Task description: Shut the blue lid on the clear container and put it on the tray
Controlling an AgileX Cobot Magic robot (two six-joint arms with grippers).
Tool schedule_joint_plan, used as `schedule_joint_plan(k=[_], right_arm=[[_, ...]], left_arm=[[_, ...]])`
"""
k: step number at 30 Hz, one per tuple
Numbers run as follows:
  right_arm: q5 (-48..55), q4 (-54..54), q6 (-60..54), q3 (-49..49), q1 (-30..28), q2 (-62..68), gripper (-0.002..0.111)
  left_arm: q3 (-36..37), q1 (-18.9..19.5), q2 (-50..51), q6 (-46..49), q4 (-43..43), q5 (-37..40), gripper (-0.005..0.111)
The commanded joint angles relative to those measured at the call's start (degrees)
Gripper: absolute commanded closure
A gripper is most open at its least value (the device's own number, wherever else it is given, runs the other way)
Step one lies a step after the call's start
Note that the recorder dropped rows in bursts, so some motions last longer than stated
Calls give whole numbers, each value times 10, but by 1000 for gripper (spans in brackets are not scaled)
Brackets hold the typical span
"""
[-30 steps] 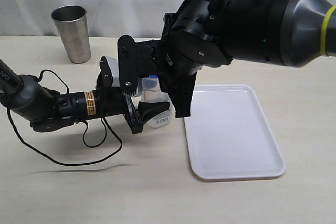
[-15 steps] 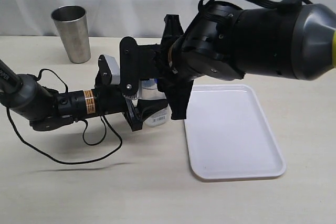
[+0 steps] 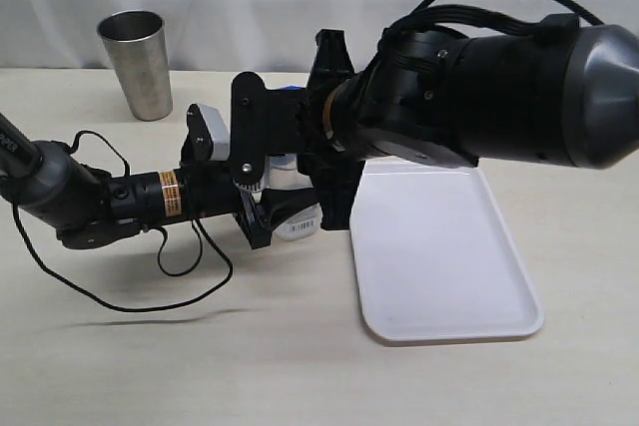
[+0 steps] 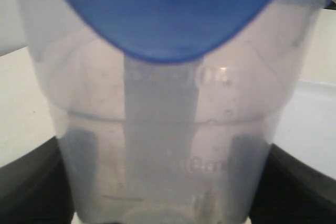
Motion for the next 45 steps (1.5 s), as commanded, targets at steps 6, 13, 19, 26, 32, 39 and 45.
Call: schedule_joint_plan(k=[6,13,19,26,32,39,45], right_arm=[[45,57,35,33,-2,45,93],[61,145,17,19,-2,27,73],[87,247,17,-41,-2,-18,63],[86,460,25,-123,-2,-80,63],[111,457,224,-167,-38,-123,67],[263,581,188,-177,-164,-31,64],[260,568,189,-177,-164,3,65]], left_arm=[[2,-6,-1,0,35,-14,107],[2,-6,-1,3,33,-14,107],[2,12,-1,3,33,-14,107],[2,22,-1,3,37,-14,107],[2,23,-23,1,94,-14,107],[2,34,-39,-18,162,-14,107],[2,34,-39,-18,157,-14,107]])
